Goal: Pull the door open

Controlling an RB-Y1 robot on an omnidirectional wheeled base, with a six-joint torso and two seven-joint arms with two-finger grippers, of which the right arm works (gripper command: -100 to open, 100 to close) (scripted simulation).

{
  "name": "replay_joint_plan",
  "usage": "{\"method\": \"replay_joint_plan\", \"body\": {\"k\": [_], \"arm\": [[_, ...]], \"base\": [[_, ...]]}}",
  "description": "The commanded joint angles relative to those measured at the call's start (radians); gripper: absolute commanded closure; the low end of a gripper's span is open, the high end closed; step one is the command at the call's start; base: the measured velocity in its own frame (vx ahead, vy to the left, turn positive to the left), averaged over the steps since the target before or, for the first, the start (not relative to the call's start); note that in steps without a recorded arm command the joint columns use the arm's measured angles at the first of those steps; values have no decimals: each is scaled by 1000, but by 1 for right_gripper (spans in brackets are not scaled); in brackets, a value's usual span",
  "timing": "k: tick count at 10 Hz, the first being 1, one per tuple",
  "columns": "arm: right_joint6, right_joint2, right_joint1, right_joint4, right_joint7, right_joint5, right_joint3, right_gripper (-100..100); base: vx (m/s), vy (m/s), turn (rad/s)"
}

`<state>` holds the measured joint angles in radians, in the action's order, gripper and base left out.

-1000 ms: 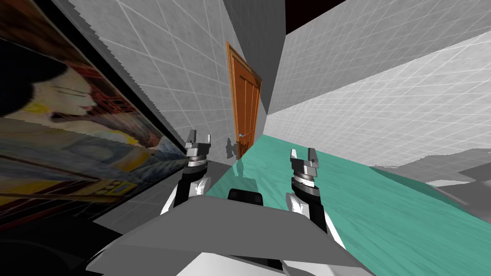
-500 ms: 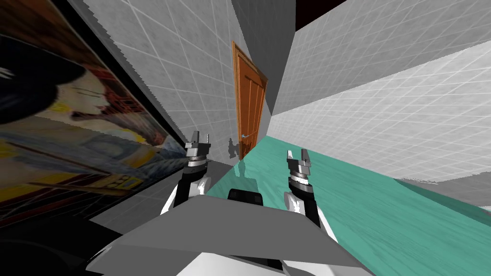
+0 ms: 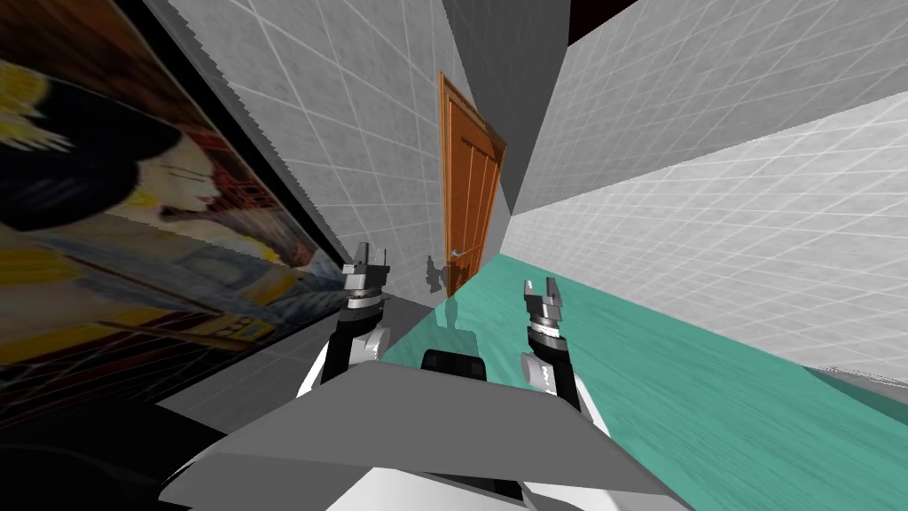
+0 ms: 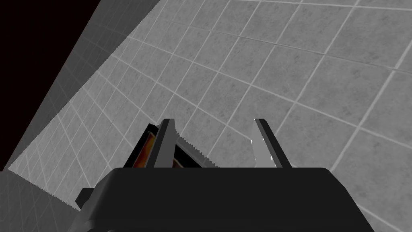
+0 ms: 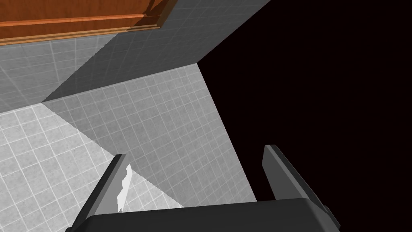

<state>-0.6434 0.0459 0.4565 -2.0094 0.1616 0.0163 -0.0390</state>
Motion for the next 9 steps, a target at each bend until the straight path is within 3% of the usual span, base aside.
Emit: {"method": "replay_joint_plan", "body": {"k": [1, 5, 6, 9], "arm": [[-17, 11, -16, 50, 8, -6, -1, -100], [-37, 31, -62, 164, 20, -16, 7, -100], [-37, 31, -62, 164, 20, -16, 7, -100], [-54, 47, -100, 258, 31, -24, 13, -100]], "base": [[80, -50, 164], [89, -50, 186], [58, -46, 50], [55, -43, 174]]}}
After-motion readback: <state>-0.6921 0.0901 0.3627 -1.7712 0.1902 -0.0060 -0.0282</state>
